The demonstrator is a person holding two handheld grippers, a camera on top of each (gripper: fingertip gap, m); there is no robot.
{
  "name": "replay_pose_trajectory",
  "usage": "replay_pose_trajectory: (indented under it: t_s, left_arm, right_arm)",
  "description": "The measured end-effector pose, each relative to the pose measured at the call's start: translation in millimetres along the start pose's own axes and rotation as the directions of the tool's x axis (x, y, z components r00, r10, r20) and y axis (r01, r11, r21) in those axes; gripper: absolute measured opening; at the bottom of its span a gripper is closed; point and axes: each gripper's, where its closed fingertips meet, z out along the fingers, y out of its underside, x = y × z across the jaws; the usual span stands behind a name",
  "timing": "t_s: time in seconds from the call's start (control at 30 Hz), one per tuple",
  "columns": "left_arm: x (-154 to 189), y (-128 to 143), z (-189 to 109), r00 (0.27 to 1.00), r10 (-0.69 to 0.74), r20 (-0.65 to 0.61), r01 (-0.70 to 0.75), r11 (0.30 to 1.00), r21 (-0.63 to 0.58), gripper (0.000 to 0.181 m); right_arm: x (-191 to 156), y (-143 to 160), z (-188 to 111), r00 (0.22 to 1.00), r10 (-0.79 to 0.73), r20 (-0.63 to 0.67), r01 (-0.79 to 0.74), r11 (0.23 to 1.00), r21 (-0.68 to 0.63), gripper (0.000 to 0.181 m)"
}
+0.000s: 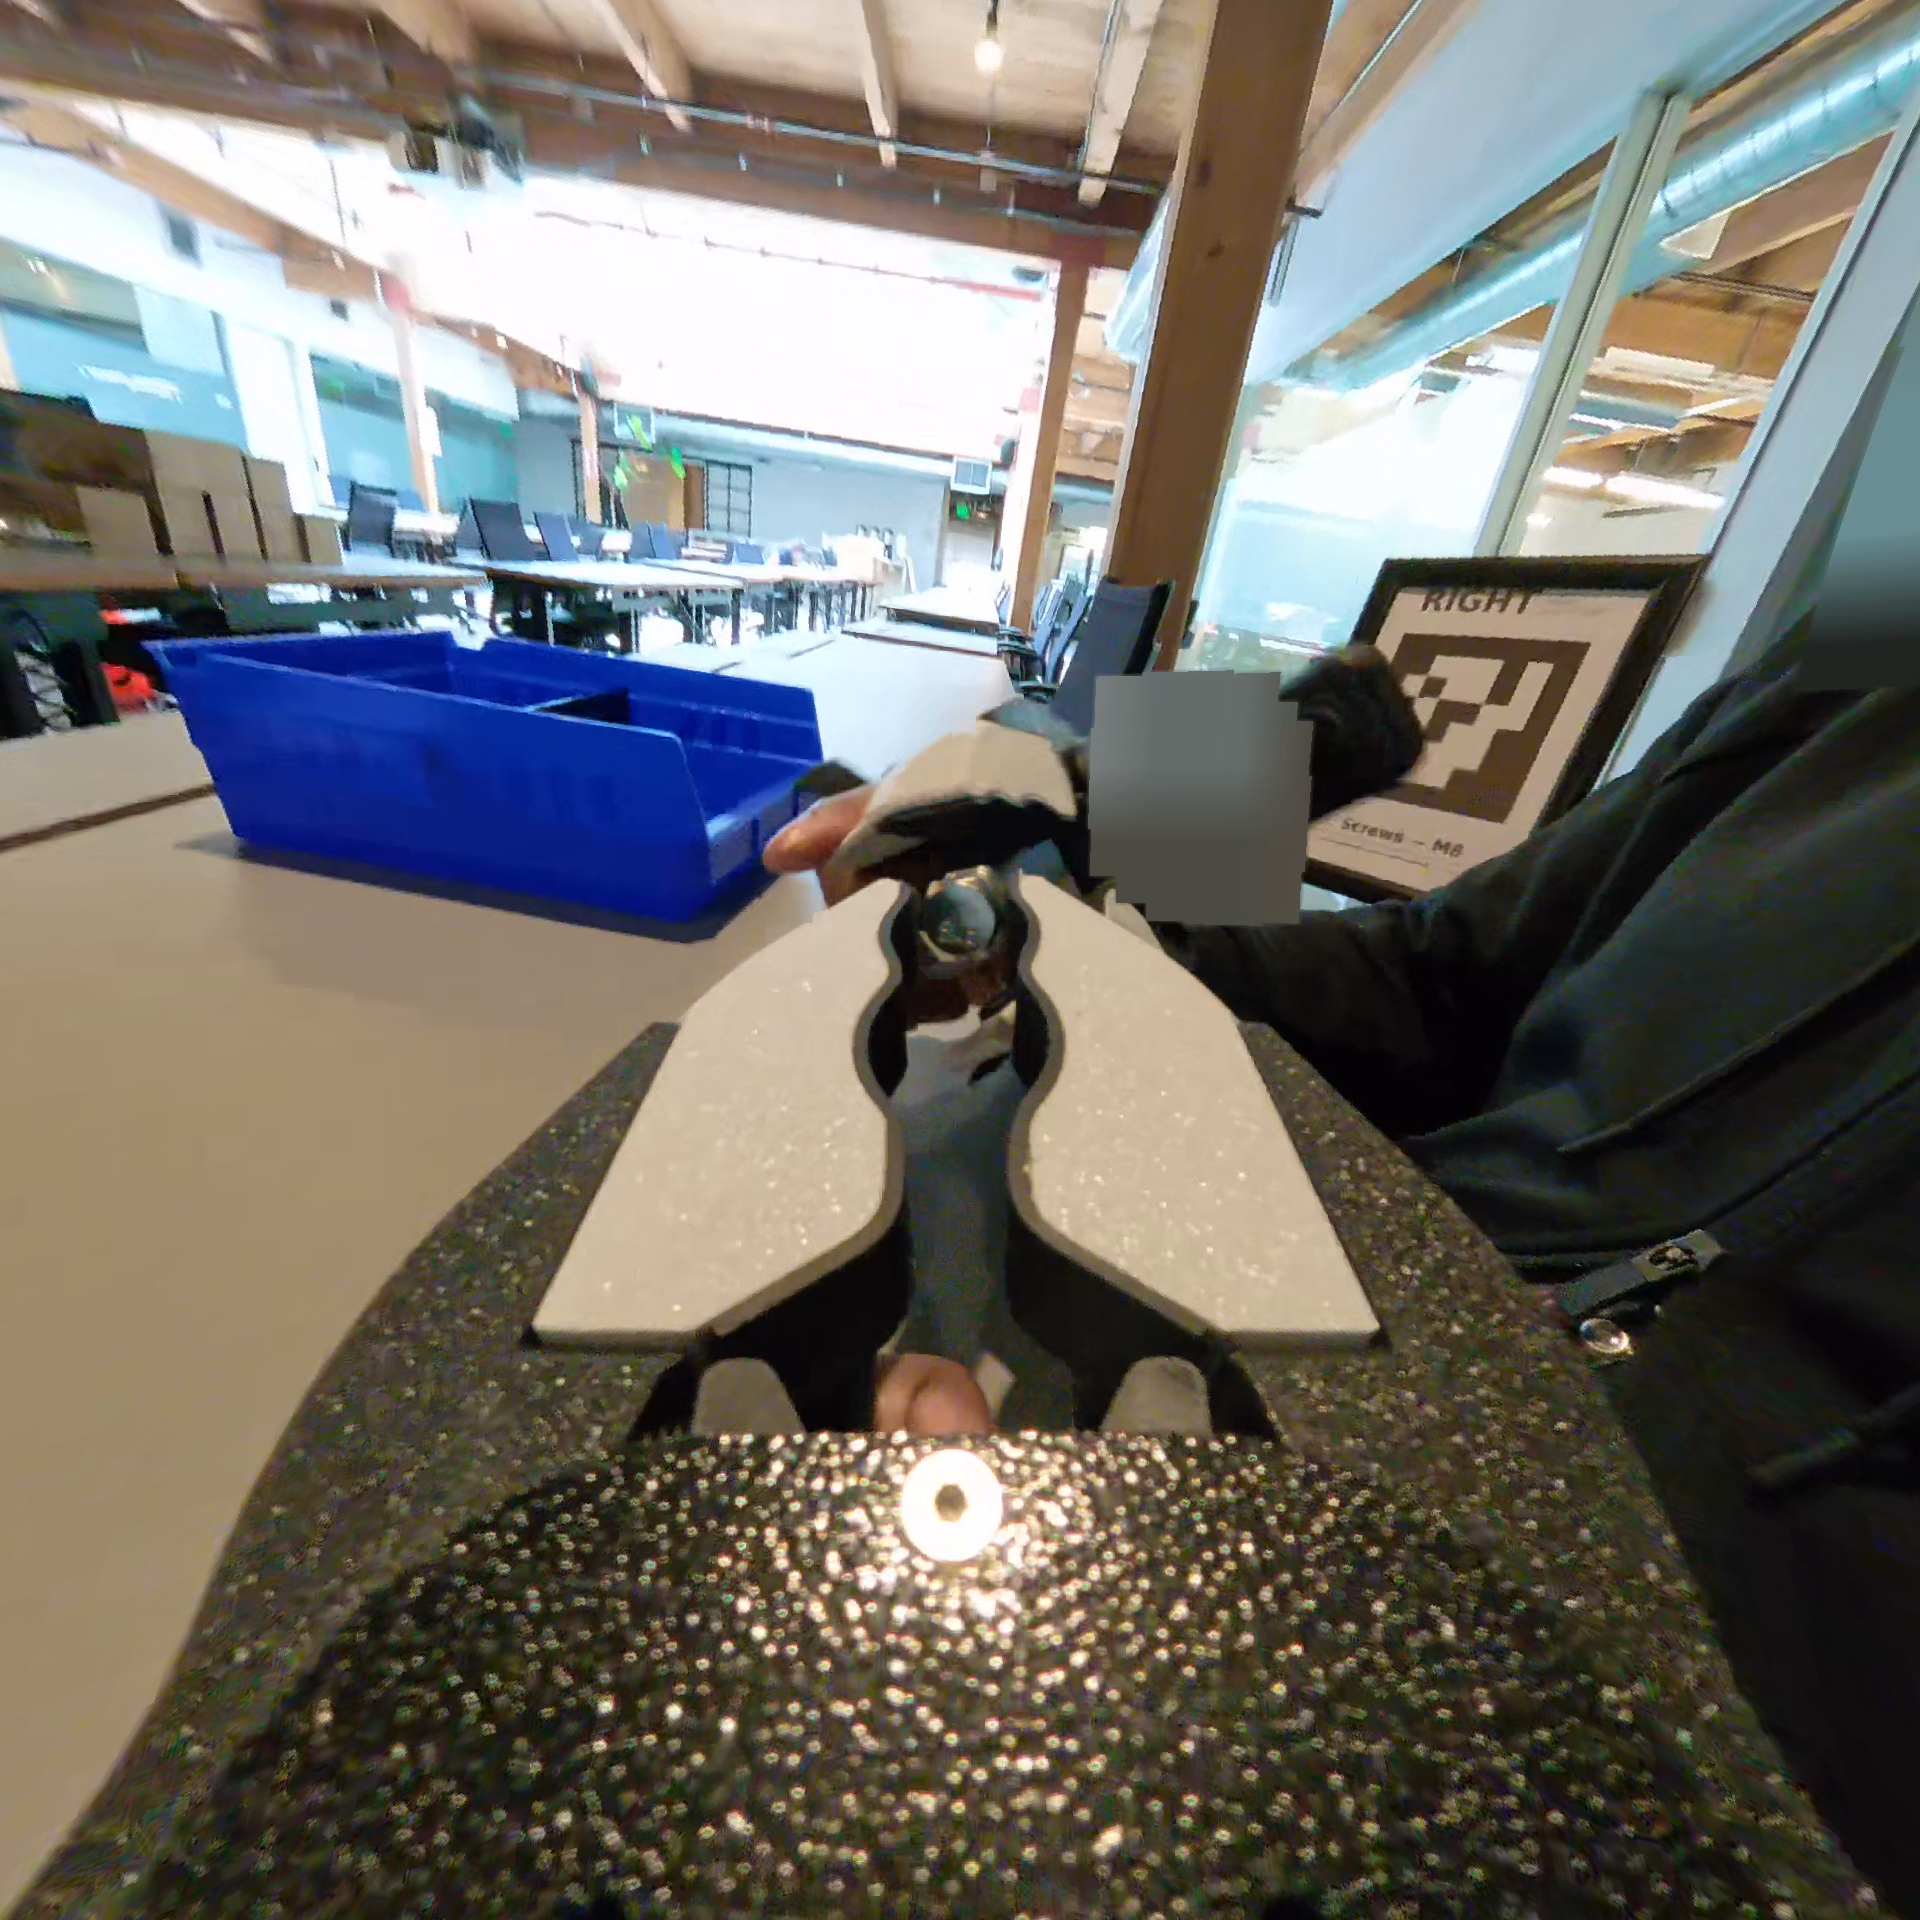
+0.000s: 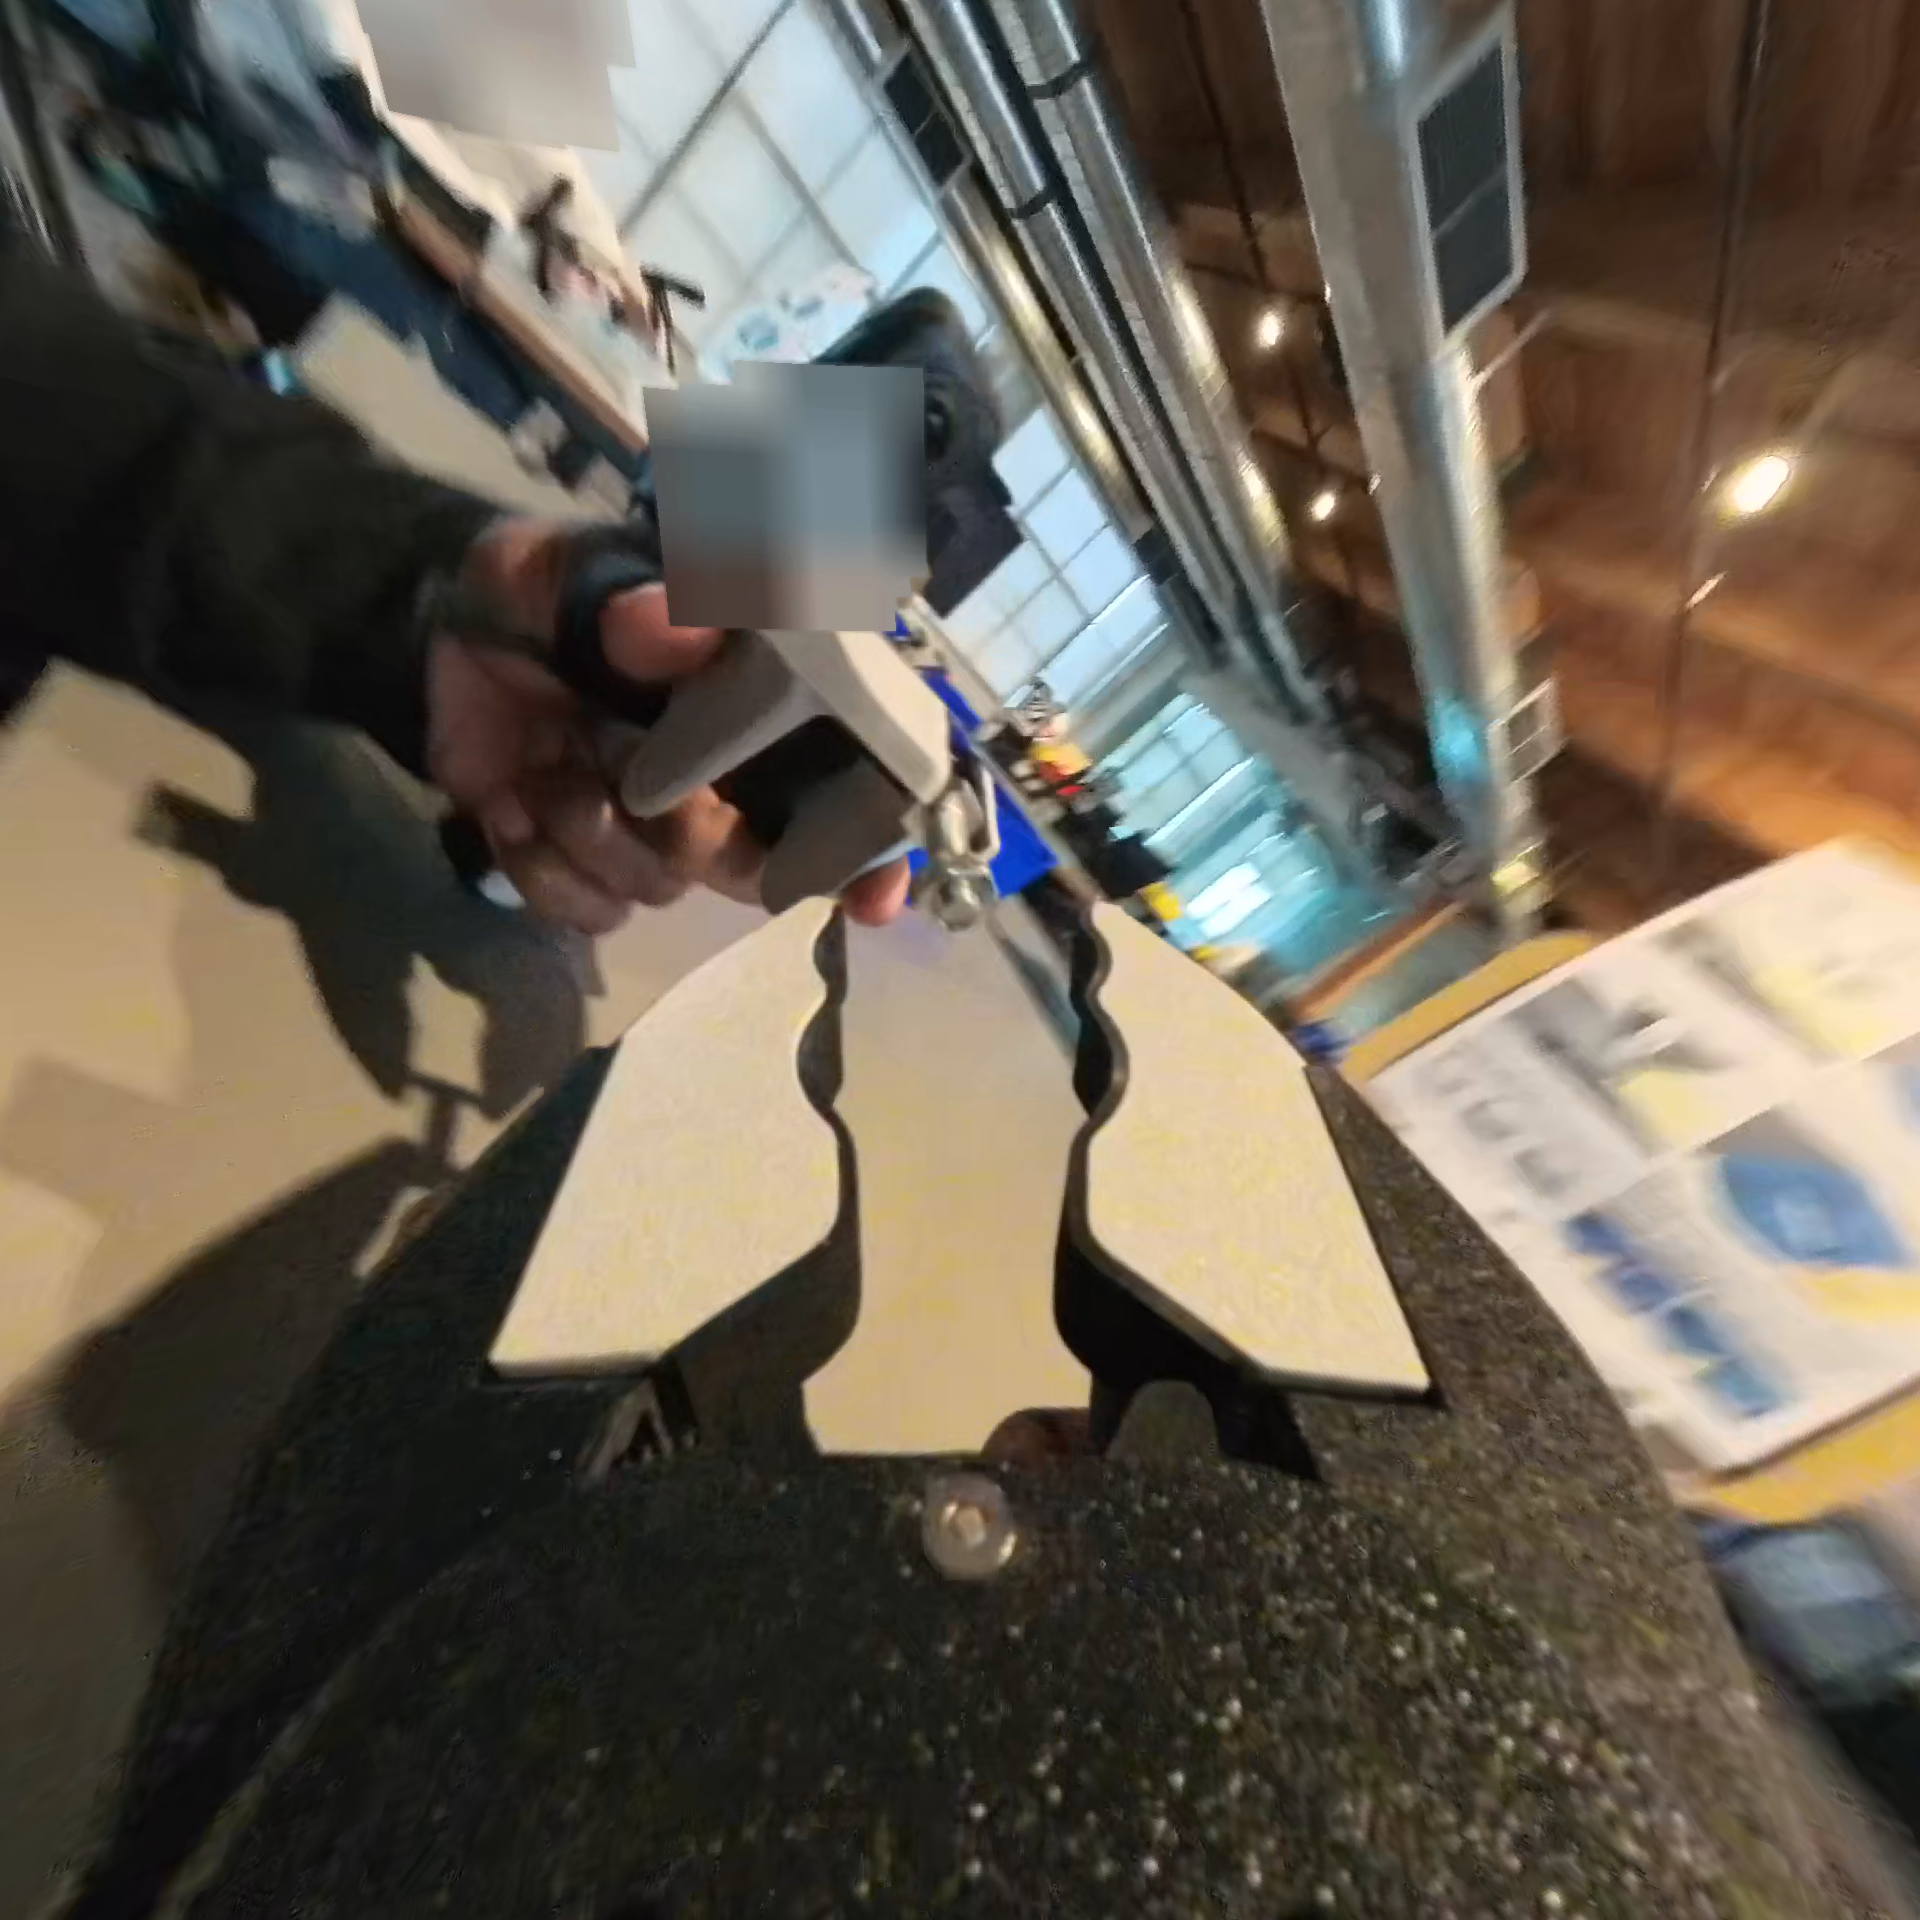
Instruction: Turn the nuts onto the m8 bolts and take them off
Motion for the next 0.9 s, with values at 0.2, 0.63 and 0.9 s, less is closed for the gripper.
replay_pose_trajectory:
  t_s: [0.2, 0.63, 0.9]
  left_arm:
    - [1.6, 0.8, 1.6, 0.998, 0.063, 0.013, -0.062, 0.998, -0.013, 0.015]
    - [4.5, 12.3, 4.6, 0.999, -0.037, -0.032, 0.034, 0.997, -0.071, 0.015]
    - [2.1, 0.0, 0.7, 1.0, -0.008, -0.015, 0.008, 1.0, -0.002, 0.015]
  right_arm:
    - [5.7, -6.0, -5.0, 0.731, 0.641, 0.232, -0.661, 0.75, 0.008, 0.041]
    - [-11.3, -1.6, -3.6, 0.987, 0.11, 0.116, -0.114, 0.993, 0.036, 0.015]
    - [-2.8, -1.3, -2.9, 0.976, 0.197, 0.094, -0.201, 0.979, 0.039, 0.039]
